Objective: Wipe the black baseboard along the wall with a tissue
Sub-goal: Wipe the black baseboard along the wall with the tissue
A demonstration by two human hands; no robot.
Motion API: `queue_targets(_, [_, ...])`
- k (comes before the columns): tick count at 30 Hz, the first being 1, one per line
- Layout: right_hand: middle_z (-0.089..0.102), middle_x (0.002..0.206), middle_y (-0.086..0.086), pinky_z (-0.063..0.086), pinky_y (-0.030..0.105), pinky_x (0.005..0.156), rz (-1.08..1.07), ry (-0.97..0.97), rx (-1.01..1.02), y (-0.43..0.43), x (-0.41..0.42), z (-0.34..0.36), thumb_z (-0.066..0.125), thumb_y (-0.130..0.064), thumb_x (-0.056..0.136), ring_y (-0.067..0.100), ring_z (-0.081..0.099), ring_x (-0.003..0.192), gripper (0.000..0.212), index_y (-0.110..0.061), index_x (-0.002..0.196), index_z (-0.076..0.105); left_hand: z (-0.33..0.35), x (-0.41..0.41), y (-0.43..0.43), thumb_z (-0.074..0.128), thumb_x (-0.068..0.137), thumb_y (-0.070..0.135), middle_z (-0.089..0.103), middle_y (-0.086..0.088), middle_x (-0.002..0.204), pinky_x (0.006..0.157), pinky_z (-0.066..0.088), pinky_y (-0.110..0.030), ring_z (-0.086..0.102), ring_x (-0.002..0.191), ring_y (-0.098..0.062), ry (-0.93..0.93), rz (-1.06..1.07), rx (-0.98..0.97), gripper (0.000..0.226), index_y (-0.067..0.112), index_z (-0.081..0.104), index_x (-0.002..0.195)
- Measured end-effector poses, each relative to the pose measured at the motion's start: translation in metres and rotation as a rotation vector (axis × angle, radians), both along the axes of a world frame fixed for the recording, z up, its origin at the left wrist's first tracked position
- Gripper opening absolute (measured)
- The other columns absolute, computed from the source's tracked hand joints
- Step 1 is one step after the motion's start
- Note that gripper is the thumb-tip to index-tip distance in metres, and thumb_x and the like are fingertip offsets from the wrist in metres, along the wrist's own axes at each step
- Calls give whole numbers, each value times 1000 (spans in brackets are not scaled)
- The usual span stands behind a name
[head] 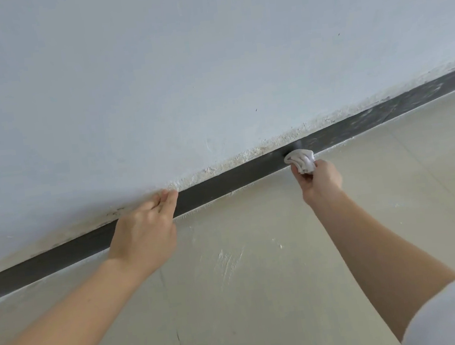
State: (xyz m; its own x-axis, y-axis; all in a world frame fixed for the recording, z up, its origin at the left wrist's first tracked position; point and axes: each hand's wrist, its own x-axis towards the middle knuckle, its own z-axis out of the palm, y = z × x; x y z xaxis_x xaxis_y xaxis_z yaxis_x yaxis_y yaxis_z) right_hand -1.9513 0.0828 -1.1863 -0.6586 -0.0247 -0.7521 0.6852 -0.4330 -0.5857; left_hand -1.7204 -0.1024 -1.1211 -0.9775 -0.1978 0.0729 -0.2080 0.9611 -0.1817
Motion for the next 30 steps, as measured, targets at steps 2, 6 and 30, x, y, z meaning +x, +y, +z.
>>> queue_targets(2, [57,75,16,59,28,54,-24,-13,-29,2,8,1,43,-1,90,22,58,59,18,1,79,57,0,0,1,33,66,8,74,-7,83,35,35,-17,68,63,-16,4,10,21,50,-2,69,99])
queue_targets(6, [62,76,17,56,27,48,313,-95,-127,-30,58,-3,41,-5,89,20,62,48,20,1,94,59,1,-1,2,36,64,8,74,-8,85,33,36,-18,69,63,-16,-4,37,38,49,-2,69,99])
queue_targets(30, [63,85,21,60,31,56,89,-77,-196,-2,44,-7,42,-2,91,29,65,70,26,9,111,55,6,-3,12,29,67,12,73,-12,87,35,31,-14,69,59,-17,-113,43,54,55,-6,67,103])
